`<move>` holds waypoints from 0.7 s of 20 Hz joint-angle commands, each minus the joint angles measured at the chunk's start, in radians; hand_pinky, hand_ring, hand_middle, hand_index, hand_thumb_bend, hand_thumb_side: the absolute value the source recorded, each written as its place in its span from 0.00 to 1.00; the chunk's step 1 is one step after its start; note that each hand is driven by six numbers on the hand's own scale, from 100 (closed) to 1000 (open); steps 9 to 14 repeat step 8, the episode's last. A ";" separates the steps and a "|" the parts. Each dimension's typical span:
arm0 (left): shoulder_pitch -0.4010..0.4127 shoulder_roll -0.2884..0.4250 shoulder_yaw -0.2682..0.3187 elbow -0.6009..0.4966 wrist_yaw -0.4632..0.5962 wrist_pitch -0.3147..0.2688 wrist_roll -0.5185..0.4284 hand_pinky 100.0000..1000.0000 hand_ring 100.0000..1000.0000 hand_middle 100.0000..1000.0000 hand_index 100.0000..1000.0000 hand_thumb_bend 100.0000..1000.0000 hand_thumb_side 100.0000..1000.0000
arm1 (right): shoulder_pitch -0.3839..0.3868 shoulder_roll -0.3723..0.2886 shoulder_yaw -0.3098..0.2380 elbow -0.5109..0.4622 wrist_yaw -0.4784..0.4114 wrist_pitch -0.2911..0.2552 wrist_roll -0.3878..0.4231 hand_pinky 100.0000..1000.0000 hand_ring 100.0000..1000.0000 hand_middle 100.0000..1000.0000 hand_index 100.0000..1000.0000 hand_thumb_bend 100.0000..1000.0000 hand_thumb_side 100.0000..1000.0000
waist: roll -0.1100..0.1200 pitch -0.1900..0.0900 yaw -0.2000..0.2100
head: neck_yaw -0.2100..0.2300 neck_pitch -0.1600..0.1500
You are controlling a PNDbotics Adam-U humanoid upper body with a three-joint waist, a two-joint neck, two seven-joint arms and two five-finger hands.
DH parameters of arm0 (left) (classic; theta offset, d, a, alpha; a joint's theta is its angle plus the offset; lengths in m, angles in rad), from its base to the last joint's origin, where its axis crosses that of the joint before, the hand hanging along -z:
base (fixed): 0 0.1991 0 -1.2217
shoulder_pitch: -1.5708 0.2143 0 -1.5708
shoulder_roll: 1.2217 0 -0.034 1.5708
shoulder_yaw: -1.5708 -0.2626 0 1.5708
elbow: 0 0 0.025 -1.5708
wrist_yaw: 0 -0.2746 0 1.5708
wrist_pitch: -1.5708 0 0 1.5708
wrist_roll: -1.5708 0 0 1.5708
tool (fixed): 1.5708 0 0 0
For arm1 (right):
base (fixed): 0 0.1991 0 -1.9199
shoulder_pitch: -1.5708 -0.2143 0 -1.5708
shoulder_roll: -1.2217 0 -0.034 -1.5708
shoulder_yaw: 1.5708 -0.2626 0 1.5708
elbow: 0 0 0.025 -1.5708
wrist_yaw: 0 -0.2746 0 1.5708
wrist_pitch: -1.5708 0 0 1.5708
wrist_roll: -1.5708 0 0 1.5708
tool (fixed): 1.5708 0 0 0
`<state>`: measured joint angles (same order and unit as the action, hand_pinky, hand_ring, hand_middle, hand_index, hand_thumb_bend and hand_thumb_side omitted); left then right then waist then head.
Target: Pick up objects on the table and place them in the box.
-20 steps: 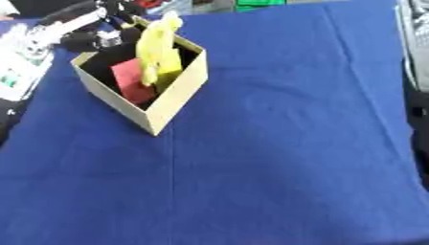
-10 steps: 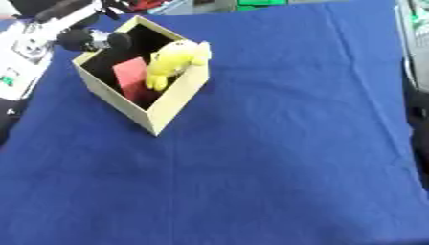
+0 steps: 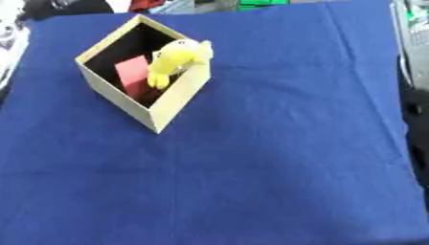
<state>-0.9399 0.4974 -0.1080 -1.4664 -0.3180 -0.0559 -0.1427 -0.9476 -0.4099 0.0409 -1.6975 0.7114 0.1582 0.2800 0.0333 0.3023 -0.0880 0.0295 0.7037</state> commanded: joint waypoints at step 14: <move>0.201 0.048 0.139 -0.389 0.256 0.182 0.314 0.75 0.74 0.74 0.85 0.38 1.00 | 0.014 -0.022 -0.022 -0.041 -0.002 -0.010 -0.067 0.89 0.82 0.74 0.80 0.00 0.83 | -0.014 -0.047 0.027 | 0.012 0.029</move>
